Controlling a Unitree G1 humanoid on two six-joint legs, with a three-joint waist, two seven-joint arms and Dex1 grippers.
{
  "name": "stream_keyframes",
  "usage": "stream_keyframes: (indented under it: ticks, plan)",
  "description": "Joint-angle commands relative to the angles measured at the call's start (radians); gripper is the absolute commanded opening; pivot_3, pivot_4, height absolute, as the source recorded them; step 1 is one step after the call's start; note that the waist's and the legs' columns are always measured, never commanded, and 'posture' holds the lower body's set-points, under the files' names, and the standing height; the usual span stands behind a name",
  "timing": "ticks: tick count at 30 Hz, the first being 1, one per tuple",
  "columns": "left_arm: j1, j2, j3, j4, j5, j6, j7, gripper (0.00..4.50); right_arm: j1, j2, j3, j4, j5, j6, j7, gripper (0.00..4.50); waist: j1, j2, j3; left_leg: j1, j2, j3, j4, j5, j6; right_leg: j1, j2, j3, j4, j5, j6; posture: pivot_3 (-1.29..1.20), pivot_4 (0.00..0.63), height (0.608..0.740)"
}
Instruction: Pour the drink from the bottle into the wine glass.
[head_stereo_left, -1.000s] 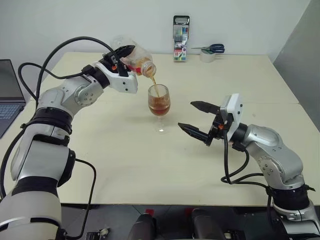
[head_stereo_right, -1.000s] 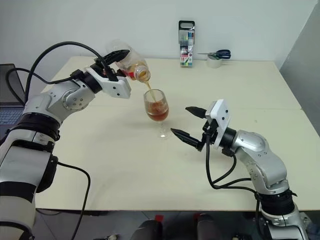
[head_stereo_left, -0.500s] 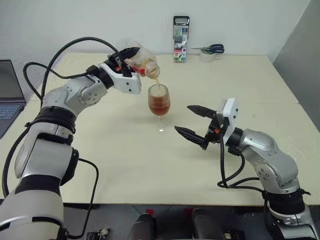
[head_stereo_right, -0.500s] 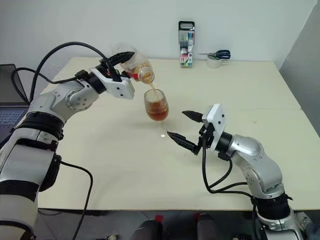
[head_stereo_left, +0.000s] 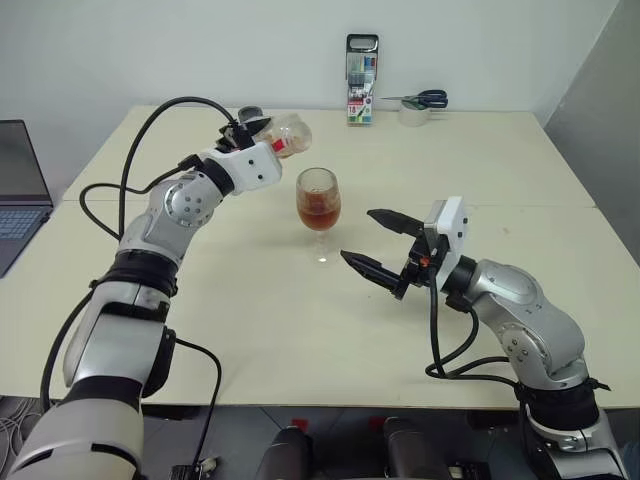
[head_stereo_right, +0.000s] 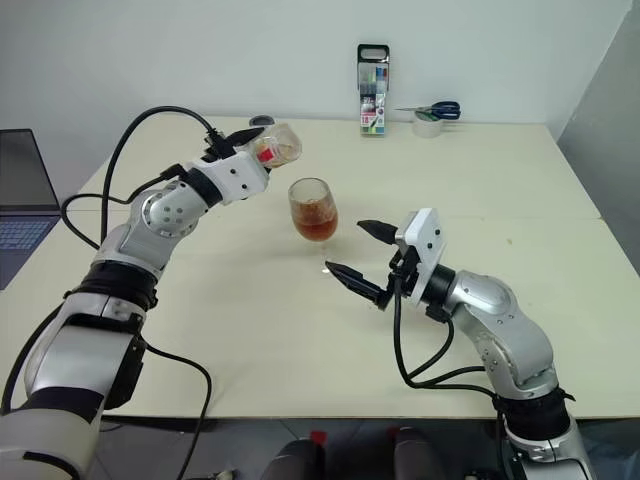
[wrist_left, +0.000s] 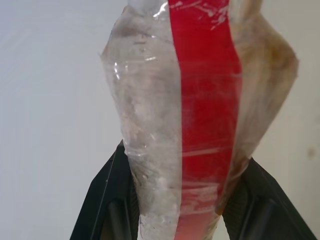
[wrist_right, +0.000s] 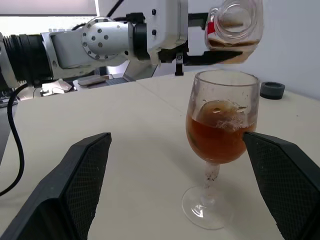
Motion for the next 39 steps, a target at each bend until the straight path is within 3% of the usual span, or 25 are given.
stream_keyframes:
  ticks: [1,7,11,16,25,33,39]
  plan:
    - [0.027,-0.025,0.111,-0.149,-0.148,0.197,-0.062,1.69,-0.035,0.001,0.015,-0.057,-0.001,-0.004,-0.004,4.5,0.0,0.0,0.0,0.0,0.0,-0.001,0.0,0.0,0.0,0.0,0.0,0.0,0.0,0.0,0.0,0.0,0.15,0.74]
    - [0.233,-0.104,0.327,-0.479,-0.45,0.702,-0.103,1.69,-0.073,-0.028,0.06,-0.087,0.027,0.091,0.007,4.5,-0.01,0.0,0.0,0.001,0.001,-0.002,0.0,0.0,0.0,0.0,0.0,0.001,0.0,0.0,0.0,0.0,0.15,0.74]
    - [0.414,-0.132,0.406,-0.684,-0.53,0.883,-0.065,1.69,-0.119,-0.029,0.105,-0.061,-0.011,0.152,-0.022,4.5,-0.018,0.0,0.0,0.001,0.001,-0.003,0.0,0.0,-0.001,0.0,0.0,0.001,0.001,0.0,0.0,0.0,0.15,0.74]
    - [0.527,-0.152,0.458,-0.784,-0.586,0.961,-0.046,1.69,-0.154,-0.011,0.12,-0.018,-0.037,0.17,-0.042,4.5,-0.005,0.0,0.0,0.001,0.002,-0.003,0.0,0.0,0.0,0.001,0.0,0.0,0.0,0.0,0.0,0.0,0.15,0.74]
    - [0.625,-0.179,0.506,-0.75,-0.633,0.937,-0.061,1.69,-0.195,0.032,0.148,0.027,-0.076,0.174,-0.054,4.5,0.007,0.0,0.0,0.002,0.001,-0.002,0.0,0.0,0.0,0.001,0.0,0.001,-0.001,0.0,0.0,0.0,0.15,0.74]
    - [0.633,-0.164,0.486,-0.708,-0.612,0.897,-0.084,4.34,-0.184,0.03,0.149,0.02,-0.083,0.191,-0.046,4.5,0.008,0.0,0.0,0.002,0.001,-0.002,0.0,0.0,0.0,0.001,0.0,0.001,-0.001,0.0,0.0,0.0,0.15,0.74]
    - [0.664,-0.151,0.463,-0.679,-0.575,0.827,-0.108,4.48,-0.169,0.027,0.152,0.028,-0.097,0.181,-0.041,4.5,0.008,0.0,0.0,0.002,0.001,-0.002,-0.001,0.0,0.0,0.001,0.0,0.001,-0.002,0.0,0.0,0.0,0.15,0.74]
